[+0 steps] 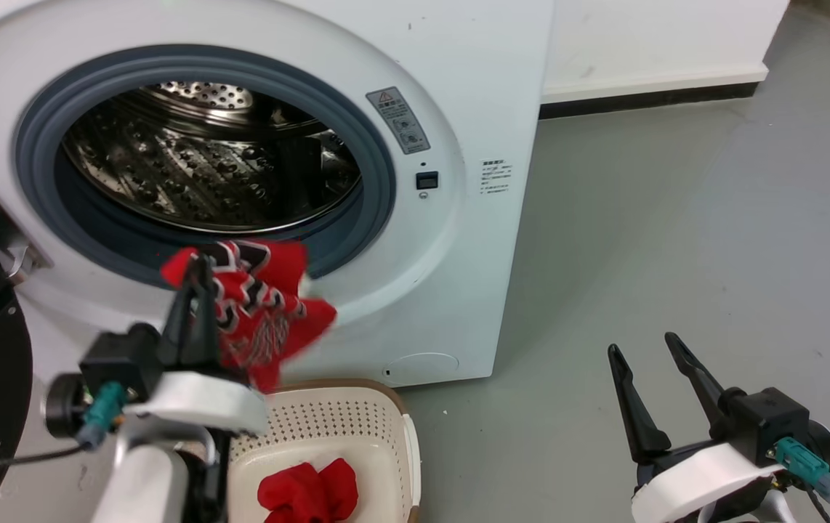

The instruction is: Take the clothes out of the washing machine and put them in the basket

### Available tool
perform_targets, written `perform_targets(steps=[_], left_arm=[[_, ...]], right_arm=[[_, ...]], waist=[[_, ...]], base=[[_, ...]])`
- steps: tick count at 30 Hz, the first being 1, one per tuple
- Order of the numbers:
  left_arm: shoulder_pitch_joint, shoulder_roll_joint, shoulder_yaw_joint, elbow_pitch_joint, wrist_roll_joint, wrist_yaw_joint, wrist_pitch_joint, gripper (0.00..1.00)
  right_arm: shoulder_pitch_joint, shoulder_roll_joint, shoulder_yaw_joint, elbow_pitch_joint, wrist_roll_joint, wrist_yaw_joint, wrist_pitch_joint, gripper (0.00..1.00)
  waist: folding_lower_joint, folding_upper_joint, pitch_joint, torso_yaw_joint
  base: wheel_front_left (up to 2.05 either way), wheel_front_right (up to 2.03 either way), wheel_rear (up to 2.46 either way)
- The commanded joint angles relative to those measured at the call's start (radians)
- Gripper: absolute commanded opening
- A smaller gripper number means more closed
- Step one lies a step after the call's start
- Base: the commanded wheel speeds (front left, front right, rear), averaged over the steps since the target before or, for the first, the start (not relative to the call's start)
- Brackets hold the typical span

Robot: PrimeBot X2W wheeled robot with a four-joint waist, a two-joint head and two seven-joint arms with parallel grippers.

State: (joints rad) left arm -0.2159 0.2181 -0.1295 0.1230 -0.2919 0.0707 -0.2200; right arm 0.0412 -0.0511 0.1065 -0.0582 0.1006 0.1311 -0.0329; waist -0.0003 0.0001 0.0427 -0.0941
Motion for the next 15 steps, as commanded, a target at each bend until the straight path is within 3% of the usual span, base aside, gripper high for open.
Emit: perform_targets(steps=[1,9,15], left_arm=[[0.036,-0.014,-0.014,-0.031,-0.006,0.006,0.017,0.00],[0.146,-0.069,-0.054,0.005,-0.038,0.010,0.028,0.00],[0.093,-0.108,-0.075,0.217,-0.050,-0.023,-0.029,0.00]], right_arm=[[0.005,0.002,0.000,-0.010,-0.002,-0.001,0.005,1.00],[-0.030,0.002,0.007,-0.031,0.004,-0.001,0.004,1.00],[-0.084,0.002,0.022,-0.039,-0.003,-0.001,0.000,1.00]], waist=[[0.0003,-0.0001,0.009,0.011],[0.0003,-0.0001,0.092,0.024],[0.0003,-0.0001,0.221,0.010]], base=[[0.00,0.00,0.00],[0.00,0.00,0.00],[0.00,0.00,0.00]])
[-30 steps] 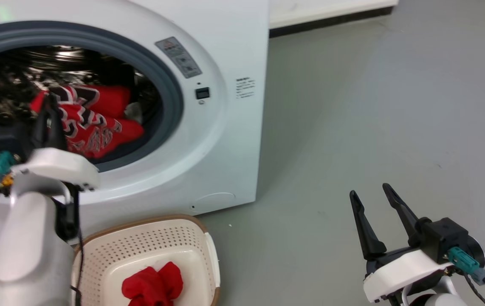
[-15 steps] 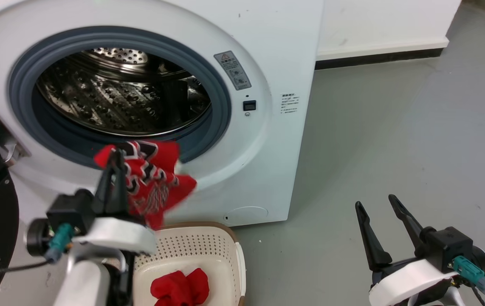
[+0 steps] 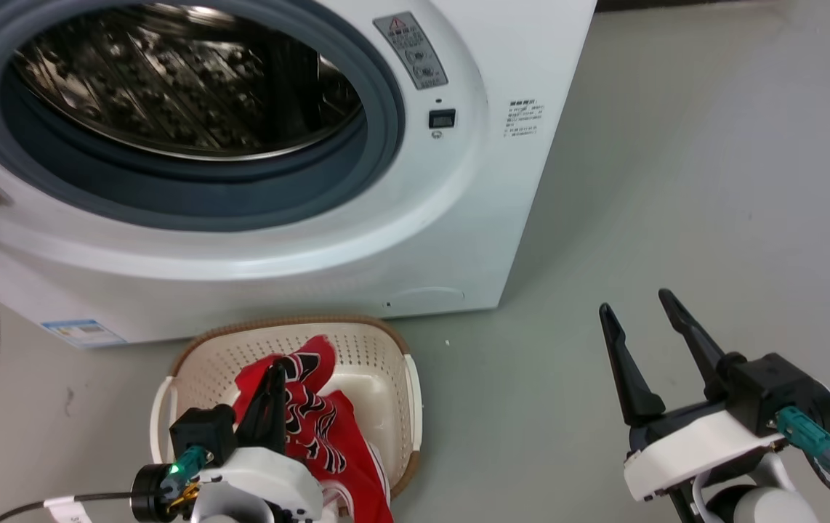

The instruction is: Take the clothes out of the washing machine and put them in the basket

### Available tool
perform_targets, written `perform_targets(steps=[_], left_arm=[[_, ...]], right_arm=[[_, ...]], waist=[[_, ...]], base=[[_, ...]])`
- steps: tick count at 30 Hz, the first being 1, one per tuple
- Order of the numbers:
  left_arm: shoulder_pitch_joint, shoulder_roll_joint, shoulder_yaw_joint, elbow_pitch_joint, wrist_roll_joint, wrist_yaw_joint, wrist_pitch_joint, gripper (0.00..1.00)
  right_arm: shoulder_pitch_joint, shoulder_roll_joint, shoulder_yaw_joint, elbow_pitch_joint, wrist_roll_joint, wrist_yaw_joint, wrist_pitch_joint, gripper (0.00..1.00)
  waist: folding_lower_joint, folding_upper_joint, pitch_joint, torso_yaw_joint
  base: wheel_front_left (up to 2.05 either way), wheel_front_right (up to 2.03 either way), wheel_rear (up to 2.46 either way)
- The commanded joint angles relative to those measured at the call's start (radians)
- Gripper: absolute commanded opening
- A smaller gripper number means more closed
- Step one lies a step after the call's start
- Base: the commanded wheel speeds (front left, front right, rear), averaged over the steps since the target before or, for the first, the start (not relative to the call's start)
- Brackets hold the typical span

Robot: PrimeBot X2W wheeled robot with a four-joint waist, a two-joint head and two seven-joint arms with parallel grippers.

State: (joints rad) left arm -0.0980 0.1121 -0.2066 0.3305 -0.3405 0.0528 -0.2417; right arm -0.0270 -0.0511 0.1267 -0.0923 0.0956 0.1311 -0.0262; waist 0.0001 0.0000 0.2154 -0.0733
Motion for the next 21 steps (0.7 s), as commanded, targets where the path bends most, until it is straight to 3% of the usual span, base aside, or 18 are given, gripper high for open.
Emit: perform_targets(steps=[1,12,21], left_arm=[[-0.034,-0.005,0.000,0.039,0.001,-0.010,-0.012,0.00],[-0.209,-0.018,0.036,0.226,0.044,-0.052,-0.024,0.00],[-0.387,-0.010,0.076,0.475,0.087,-0.066,-0.024,0.00]], right_arm=[[-0.025,0.002,0.003,-0.004,0.003,-0.001,-0.008,1.00],[-0.119,0.002,0.038,0.002,0.016,-0.001,-0.037,1.00],[-0.206,0.002,0.087,0.030,0.038,-0.001,-0.081,1.00]], waist=[[-0.0001,0.0000,0.064,-0.014],[-0.0001,0.0000,0.272,-0.072],[-0.0001,0.0000,0.426,-0.143]], base=[[0.00,0.00,0.00],[0.00,0.00,0.00],[0.00,0.00,0.00]])
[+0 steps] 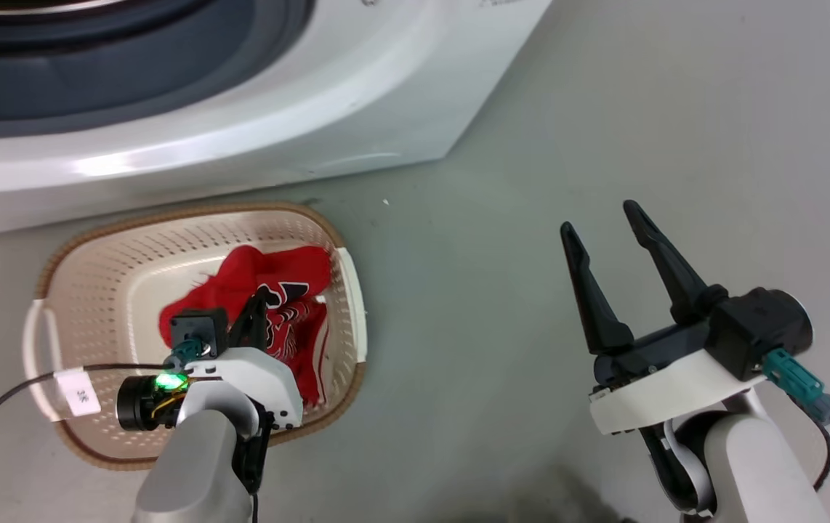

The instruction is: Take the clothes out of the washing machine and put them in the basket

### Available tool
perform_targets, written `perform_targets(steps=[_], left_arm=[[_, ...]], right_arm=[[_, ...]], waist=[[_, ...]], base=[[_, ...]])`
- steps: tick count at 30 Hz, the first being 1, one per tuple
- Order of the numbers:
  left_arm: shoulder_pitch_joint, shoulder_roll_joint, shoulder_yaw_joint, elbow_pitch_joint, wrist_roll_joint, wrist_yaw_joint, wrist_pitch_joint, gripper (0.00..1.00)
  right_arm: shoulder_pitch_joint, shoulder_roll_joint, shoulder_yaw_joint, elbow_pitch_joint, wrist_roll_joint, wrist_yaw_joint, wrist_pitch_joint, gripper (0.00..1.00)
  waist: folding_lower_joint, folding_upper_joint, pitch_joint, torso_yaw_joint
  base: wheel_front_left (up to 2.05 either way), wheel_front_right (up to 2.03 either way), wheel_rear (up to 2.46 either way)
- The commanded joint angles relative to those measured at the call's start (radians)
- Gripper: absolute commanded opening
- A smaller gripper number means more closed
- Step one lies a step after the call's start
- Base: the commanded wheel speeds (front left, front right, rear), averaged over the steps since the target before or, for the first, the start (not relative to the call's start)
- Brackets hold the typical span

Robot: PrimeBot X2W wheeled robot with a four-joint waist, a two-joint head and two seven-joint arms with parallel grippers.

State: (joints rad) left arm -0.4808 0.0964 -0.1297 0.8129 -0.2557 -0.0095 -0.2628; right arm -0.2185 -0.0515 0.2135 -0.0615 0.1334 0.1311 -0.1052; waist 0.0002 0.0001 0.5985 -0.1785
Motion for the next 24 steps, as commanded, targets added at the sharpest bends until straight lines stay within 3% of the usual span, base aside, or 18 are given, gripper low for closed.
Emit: perform_targets(steps=[1,14,15,16,24], left_arm=[[-0.023,0.012,0.000,0.023,0.009,-0.006,-0.002,0.00],[-0.140,0.064,0.009,0.352,0.017,0.002,-0.003,0.00],[-0.137,0.064,0.009,0.365,0.017,0.001,-0.003,0.36],[-0.134,0.061,0.012,0.369,0.013,0.002,-0.003,1.00],[-0.054,0.021,0.029,0.341,-0.012,-0.025,-0.003,1.00]], right_arm=[[-0.021,0.002,0.008,0.003,0.004,-0.001,-0.007,1.00],[-0.073,0.003,0.059,0.086,0.059,-0.001,-0.072,1.00],[-0.073,0.003,0.059,0.091,0.061,-0.001,-0.073,1.00],[-0.074,0.002,0.056,0.099,0.062,-0.001,-0.077,1.00],[-0.040,0.002,0.033,0.141,0.029,-0.001,-0.075,1.00]], waist=[[-0.0002,-0.0001,0.059,-0.047],[-0.0002,-0.0001,0.116,-0.119],[-0.0002,-0.0001,0.110,-0.118],[-0.0002,-0.0001,0.101,-0.117],[-0.0002,-0.0001,-0.060,-0.069]], base=[[0.00,0.00,0.00],[0.00,0.00,0.00],[0.00,0.00,0.00],[0.00,0.00,0.00],[0.00,0.00,0.00]])
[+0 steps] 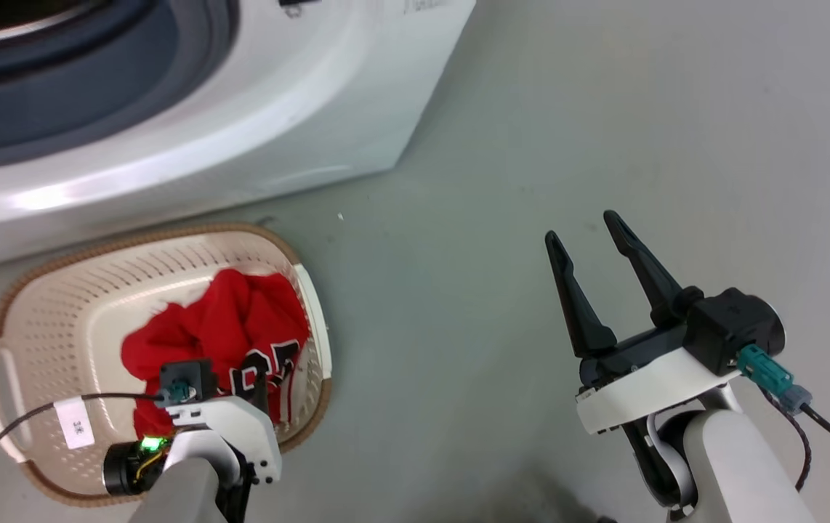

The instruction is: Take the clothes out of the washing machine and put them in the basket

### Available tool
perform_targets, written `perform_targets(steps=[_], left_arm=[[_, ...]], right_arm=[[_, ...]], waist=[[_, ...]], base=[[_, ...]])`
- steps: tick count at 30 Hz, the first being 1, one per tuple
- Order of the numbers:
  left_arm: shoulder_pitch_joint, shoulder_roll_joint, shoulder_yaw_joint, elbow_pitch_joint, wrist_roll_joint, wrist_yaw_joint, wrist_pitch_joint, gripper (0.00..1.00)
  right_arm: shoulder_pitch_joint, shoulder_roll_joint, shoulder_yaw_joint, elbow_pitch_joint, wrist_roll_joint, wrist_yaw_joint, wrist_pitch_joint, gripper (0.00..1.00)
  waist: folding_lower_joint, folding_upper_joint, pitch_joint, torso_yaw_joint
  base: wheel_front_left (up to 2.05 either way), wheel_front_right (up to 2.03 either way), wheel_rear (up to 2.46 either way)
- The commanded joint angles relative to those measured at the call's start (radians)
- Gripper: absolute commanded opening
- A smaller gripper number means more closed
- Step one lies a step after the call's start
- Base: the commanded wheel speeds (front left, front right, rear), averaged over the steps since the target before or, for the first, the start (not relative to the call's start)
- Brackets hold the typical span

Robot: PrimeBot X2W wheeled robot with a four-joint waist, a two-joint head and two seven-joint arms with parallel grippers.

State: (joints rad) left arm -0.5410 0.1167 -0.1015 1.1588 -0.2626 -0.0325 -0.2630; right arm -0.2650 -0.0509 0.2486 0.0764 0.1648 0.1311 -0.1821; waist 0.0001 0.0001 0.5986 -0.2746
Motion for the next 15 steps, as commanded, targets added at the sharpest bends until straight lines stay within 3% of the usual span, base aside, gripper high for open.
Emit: perform_targets(steps=[1,6,15], left_arm=[[0.017,-0.005,0.005,-0.016,-0.006,-0.003,-0.002,1.00],[0.091,-0.034,0.016,-0.079,-0.012,-0.013,-0.002,1.00],[0.206,-0.061,0.032,-0.287,0.013,0.014,-0.002,1.00]], right_arm=[[0.015,0.002,-0.005,0.004,-0.006,-0.001,0.004,1.00],[0.065,0.001,-0.033,0.003,-0.010,-0.001,0.033,1.00],[0.164,0.002,-0.072,-0.035,-0.042,-0.001,0.090,1.00]], waist=[[-0.0001,-0.0001,-0.084,0.035],[-0.0001,-0.0001,-0.213,0.077],[-0.0001,-0.0001,-0.387,0.136]], base=[[0.00,0.00,0.00],[0.00,0.00,0.00],[0.00,0.00,0.00]])
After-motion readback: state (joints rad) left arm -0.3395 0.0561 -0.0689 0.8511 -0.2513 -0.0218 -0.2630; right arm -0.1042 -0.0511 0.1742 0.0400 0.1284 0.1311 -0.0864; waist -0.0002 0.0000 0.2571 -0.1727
